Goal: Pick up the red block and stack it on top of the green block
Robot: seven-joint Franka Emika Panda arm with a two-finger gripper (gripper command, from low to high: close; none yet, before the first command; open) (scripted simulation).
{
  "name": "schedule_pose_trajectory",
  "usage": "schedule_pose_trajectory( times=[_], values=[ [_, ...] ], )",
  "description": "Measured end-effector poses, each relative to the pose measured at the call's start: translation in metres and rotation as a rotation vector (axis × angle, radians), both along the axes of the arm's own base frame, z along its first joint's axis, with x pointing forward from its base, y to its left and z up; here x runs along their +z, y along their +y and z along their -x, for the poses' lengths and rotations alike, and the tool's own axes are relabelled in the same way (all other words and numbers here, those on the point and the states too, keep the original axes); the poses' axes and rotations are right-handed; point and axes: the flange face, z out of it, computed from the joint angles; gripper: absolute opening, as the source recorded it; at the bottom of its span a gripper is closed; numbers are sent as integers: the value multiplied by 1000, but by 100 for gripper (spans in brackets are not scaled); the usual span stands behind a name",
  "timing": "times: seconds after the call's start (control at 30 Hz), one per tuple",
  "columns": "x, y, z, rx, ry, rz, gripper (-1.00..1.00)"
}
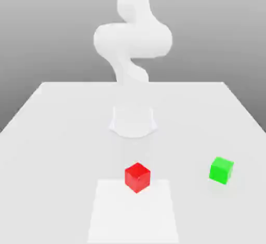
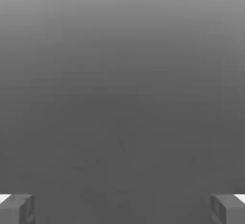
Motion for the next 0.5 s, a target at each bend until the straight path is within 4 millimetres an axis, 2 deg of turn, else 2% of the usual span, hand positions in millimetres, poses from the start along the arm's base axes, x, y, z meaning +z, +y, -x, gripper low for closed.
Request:
schedule_pose_trajectory(
  times=[0.13,0.27,0.4,0.5],
  values=[
    [-99,5,-32,109,147,83,0],
    [-199,7,-39,228,293,146,0],
    [-300,8,-22,366,445,194,0],
    [-377,9,10,490,570,218,0]
  ],
)
